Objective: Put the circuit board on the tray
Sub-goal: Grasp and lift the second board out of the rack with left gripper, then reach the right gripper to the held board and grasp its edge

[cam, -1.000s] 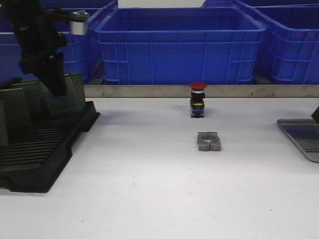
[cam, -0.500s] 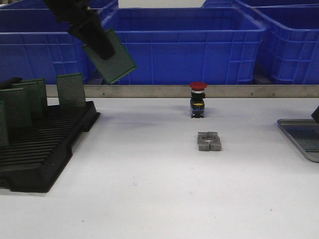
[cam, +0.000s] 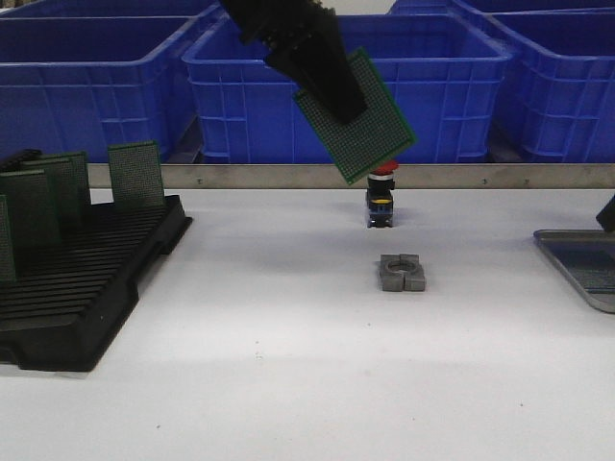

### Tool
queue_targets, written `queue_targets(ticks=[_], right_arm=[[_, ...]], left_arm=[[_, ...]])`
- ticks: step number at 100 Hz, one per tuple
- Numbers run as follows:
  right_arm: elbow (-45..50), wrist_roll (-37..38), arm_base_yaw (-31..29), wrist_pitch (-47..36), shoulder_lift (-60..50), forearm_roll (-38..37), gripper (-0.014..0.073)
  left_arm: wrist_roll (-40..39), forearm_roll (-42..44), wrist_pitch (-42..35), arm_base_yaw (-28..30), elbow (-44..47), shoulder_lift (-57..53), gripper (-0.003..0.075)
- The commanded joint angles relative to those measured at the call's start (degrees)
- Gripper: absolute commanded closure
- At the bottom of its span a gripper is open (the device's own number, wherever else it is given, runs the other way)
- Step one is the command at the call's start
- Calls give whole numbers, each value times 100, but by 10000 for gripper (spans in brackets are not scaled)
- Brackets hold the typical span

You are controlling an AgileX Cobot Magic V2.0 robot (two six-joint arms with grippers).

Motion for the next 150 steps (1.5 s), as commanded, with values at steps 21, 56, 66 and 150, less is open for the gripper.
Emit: queue_targets(ticks=[21, 56, 66, 150], right_arm=[[-257, -1491, 28, 1474, -460, 1805, 148], [-257, -2806, 689, 1477, -1338, 1567, 148], [-257, -3171, 983, 1477, -1618, 1372, 148], [-257, -3889, 2544, 1369, -1970, 864, 148]], left_arm=[[-103, -295, 243, -68, -177, -386, 738], [-103, -295, 243, -68, -177, -386, 738], [-103, -295, 243, -68, -177, -386, 738], [-103, -295, 243, -68, -177, -386, 738]])
